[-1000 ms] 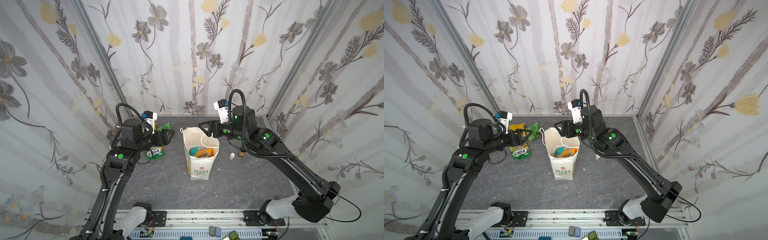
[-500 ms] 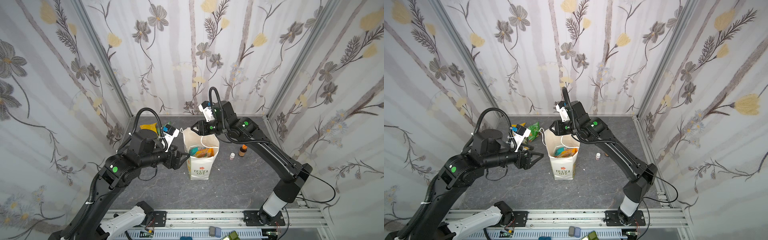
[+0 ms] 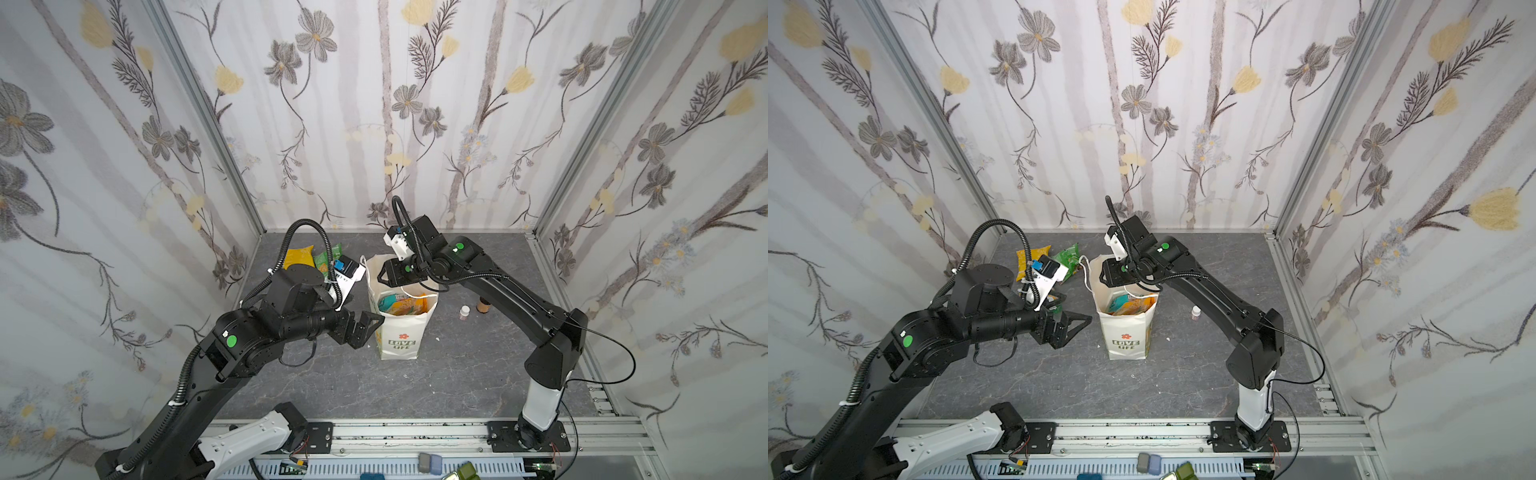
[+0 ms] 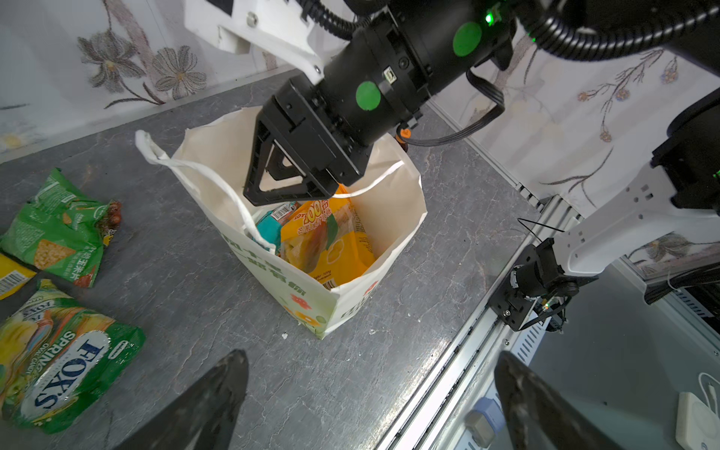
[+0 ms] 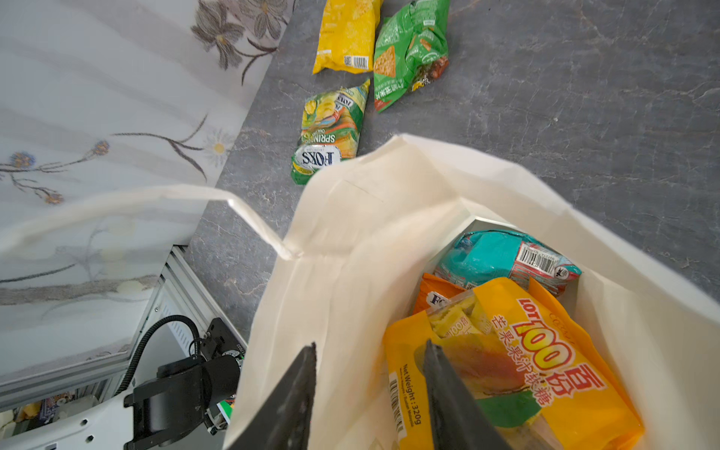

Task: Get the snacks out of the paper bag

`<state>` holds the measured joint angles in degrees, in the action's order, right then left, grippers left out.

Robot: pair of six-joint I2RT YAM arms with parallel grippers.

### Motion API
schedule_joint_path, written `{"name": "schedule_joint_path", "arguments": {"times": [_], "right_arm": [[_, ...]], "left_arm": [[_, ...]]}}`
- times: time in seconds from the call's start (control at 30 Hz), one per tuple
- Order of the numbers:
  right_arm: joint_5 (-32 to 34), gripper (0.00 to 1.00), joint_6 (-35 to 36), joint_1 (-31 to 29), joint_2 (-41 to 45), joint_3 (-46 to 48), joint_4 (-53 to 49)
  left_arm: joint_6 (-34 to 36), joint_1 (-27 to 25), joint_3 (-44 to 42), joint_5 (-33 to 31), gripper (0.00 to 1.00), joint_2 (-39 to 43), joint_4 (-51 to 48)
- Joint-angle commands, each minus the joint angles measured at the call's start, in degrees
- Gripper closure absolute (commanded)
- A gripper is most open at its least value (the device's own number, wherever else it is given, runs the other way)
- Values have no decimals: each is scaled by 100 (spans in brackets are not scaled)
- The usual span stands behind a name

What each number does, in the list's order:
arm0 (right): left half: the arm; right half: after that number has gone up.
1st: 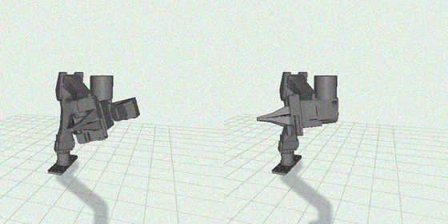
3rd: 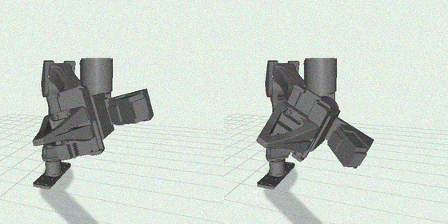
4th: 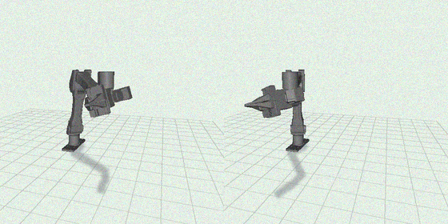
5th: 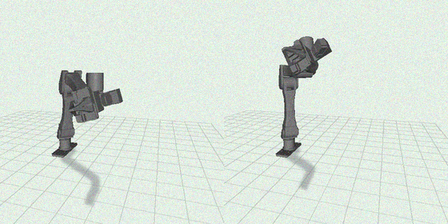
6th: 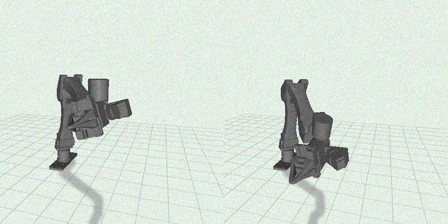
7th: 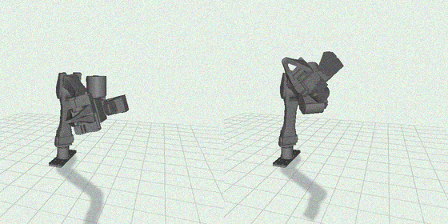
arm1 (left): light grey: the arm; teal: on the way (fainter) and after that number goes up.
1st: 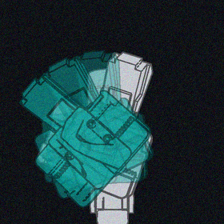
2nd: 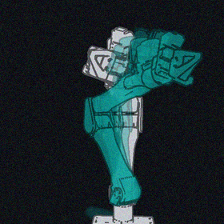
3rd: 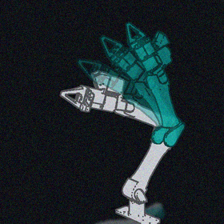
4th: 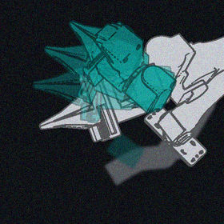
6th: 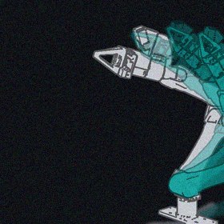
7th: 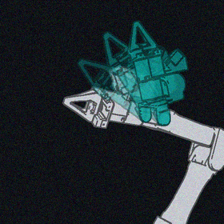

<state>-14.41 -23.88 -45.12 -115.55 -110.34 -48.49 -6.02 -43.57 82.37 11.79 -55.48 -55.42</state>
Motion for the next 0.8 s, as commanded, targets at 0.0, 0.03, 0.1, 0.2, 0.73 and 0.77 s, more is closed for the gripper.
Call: {"name": "schedule_joint_path", "arguments": {"times": [0.0, 0.03, 0.1, 0.2, 0.73, 0.77], "right_arm": [[213, 50, 172, -58, -138, -7, -167], [239, 49, 186, -74, -182, 4, -193], [281, 46, 216, -100, -284, 20, -240], [334, 44, 273, -136, -371, 99, -254], [747, 36, 331, -197, -703, 550, -174], [765, 36, 331, -198, -730, 567, -162]], "left_arm": [[-8, -2, 1, -250, 0, 32, 220], [-23, -2, -12, -272, 0, 38, 232], [-42, -1, -20, -308, 0, 38, 242], [-49, 9, -30, -335, 0, 54, 221], [-111, -2, -89, -332, 0, 85, 233], [-115, -2, -97, -335, 0, 86, 226]]}}
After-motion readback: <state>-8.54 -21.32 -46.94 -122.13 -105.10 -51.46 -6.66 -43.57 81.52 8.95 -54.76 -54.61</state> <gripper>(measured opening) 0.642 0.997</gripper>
